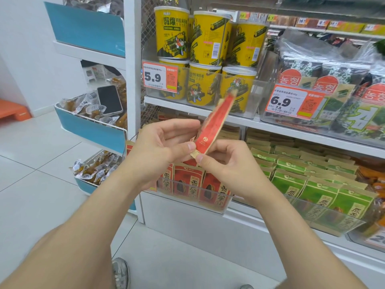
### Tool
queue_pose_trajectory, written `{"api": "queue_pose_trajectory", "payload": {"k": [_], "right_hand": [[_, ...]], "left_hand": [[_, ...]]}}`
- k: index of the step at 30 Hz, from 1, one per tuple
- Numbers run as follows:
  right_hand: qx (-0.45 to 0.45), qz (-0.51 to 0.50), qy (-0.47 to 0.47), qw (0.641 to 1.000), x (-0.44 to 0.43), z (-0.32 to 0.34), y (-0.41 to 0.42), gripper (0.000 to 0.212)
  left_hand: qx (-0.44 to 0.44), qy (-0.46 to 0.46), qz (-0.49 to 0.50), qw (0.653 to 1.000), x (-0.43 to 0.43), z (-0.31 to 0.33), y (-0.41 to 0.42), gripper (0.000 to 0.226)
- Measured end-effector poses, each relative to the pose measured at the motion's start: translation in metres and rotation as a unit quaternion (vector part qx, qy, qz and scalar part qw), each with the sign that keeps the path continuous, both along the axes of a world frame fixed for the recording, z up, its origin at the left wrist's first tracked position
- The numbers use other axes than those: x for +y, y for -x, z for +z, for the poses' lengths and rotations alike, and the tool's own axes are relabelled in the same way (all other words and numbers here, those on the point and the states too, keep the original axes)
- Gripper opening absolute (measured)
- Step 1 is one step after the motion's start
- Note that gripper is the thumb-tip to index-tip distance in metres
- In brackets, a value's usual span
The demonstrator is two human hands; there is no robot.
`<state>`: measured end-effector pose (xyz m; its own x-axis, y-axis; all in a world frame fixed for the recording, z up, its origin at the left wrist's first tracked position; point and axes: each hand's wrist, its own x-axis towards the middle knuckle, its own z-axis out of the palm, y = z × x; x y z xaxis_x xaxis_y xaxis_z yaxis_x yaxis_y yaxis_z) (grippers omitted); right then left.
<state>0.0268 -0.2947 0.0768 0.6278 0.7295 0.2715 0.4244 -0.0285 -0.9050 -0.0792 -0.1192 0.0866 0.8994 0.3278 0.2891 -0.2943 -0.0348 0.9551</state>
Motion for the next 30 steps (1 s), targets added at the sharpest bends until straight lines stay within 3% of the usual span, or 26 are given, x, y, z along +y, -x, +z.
{"api": "queue_pose_trajectory", "payload": {"k": [13, 18, 21, 25, 28, 30], "right_hand": [[-0.04, -0.019, -0.008, 0.999, 0.009, -0.011, 0.0, 0.003], [-0.082, -0.023, 0.007, 0.996, 0.013, -0.012, -0.001, 0.02], [-0.123, -0.066, 0.037, 0.989, 0.013, -0.015, 0.003, 0.034], [-0.214, -0.14, 0.086, 0.963, 0.015, -0.017, 0.013, 0.055], [-0.217, -0.171, 0.044, 0.96, 0.016, -0.012, 0.017, 0.055], [-0.188, -0.176, 0.014, 0.966, 0.015, -0.006, 0.013, 0.044]], "left_hand": [[0.017, -0.013, -0.002, 1.0, 0.003, 0.001, 0.002, 0.047], [0.043, -0.024, 0.0, 0.999, 0.003, 0.004, 0.002, 0.055], [0.05, -0.008, 0.0, 0.999, 0.0, 0.005, 0.002, 0.032], [0.089, -0.035, 0.025, 0.995, -0.01, -0.002, 0.001, 0.054], [0.095, 0.002, 0.037, 0.995, -0.015, -0.004, -0.003, 0.035], [0.093, 0.033, 0.039, 0.994, -0.013, 0.0, -0.004, 0.029]]}}
